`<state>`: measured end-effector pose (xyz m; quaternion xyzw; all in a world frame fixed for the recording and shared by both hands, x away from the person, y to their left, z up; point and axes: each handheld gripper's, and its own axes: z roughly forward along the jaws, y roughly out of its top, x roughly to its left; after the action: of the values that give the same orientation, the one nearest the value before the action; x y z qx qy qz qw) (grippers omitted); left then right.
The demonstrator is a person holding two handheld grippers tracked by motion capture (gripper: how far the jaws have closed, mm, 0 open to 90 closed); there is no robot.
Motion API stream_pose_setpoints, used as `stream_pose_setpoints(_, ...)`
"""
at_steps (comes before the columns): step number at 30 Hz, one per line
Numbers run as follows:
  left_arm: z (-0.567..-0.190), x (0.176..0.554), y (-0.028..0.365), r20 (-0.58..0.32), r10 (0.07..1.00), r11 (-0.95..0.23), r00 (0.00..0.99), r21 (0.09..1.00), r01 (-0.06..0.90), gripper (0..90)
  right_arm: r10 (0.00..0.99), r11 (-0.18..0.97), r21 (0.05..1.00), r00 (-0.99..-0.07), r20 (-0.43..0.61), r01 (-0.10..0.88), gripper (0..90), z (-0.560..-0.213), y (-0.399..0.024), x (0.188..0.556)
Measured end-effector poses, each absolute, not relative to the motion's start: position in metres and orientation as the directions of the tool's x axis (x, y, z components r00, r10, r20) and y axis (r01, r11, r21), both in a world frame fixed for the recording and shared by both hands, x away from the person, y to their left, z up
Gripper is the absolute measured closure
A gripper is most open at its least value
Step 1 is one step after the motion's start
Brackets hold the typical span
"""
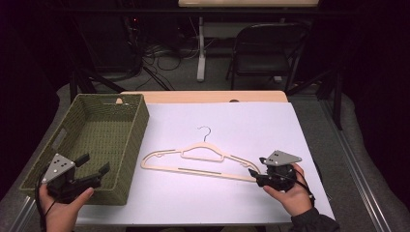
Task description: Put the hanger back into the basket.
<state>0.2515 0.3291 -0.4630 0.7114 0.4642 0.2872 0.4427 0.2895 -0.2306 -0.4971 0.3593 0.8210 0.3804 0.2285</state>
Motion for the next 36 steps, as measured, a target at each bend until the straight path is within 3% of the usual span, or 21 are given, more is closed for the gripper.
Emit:
stream_pose_setpoints(6, -0.462, 0.251, 0.329, -0.015, 0.909, -0.17, 0.417, 0.899, 0.404, 23.2, 0.727, 0.498, 0.752, -0.681, -0.091, 0.431, 48.4, -0.486, -0.224, 0.301)
stream_pose_setpoints(16, -0.461, 0.25, 0.329, -0.012, 0.909, -0.171, 0.417, 0.901, 0.4, 23.1, 0.714, 0.544, 0.683, -0.696, -0.073, 0.487, 47.1, -0.474, -0.221, 0.322)
stream_pose_setpoints(20, -0.461, 0.25, 0.329, -0.024, 0.909, -0.163, 0.417, 0.899, 0.406, 23.1, 0.703, 0.587, 0.616, -0.708, -0.065, 0.526, 44.9, -0.467, -0.219, 0.335)
stream_pose_setpoints(22, -0.461, 0.251, 0.329, -0.021, 0.907, -0.169, 0.422, 0.897, 0.409, 23.1, 0.685, 0.633, 0.56, -0.723, -0.084, 0.535, 49.2, -0.463, -0.216, 0.344)
stream_pose_setpoints(28, -0.462, 0.251, 0.328, -0.026, 0.902, -0.172, 0.431, 0.895, 0.413, 23.1, 0.68, 0.664, 0.455, -0.732, -0.037, 0.594, 51.1, -0.46, -0.21, 0.362)
stream_pose_setpoints(36, -0.462, 0.251, 0.328, -0.027, 0.902, -0.169, 0.431, 0.897, 0.408, 23.1, 0.674, 0.678, 0.437, -0.738, -0.048, 0.591, 50.4, -0.463, -0.2, 0.377)
